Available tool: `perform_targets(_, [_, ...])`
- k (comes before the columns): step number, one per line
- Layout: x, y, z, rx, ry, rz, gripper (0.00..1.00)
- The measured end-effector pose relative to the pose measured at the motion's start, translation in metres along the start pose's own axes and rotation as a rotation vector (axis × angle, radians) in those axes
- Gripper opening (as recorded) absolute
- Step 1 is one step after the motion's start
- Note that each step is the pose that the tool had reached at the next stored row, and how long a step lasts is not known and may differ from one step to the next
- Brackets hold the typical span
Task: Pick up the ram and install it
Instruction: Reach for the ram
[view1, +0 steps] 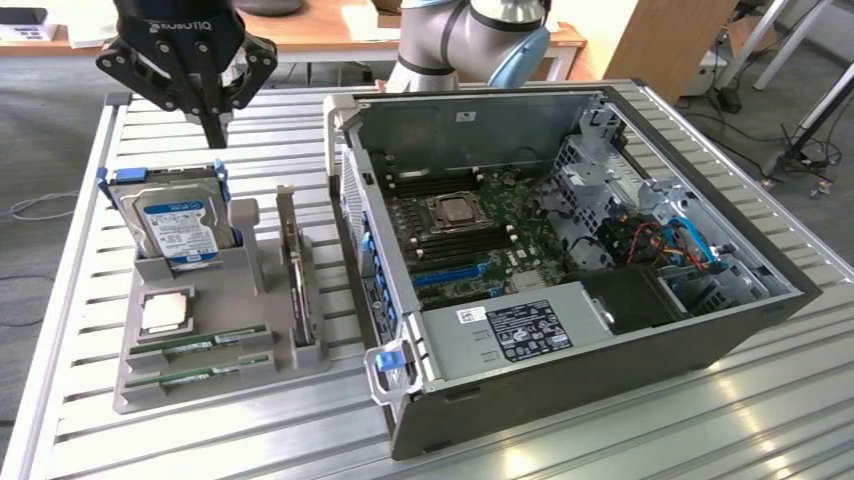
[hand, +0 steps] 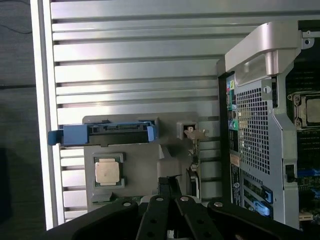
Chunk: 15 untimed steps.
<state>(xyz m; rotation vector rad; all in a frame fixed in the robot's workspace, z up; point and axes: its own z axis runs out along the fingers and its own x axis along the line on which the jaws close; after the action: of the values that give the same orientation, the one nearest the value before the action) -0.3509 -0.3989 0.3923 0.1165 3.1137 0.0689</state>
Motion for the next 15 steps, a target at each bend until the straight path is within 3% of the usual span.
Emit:
perform_targets(8, [0.013, -0.001, -0.0002, 0.0, 0.0, 0.0, 0.11])
perform_targets(15, [0.015, -0.0011, -0.0003, 0.0, 0.0, 0.0, 0.11])
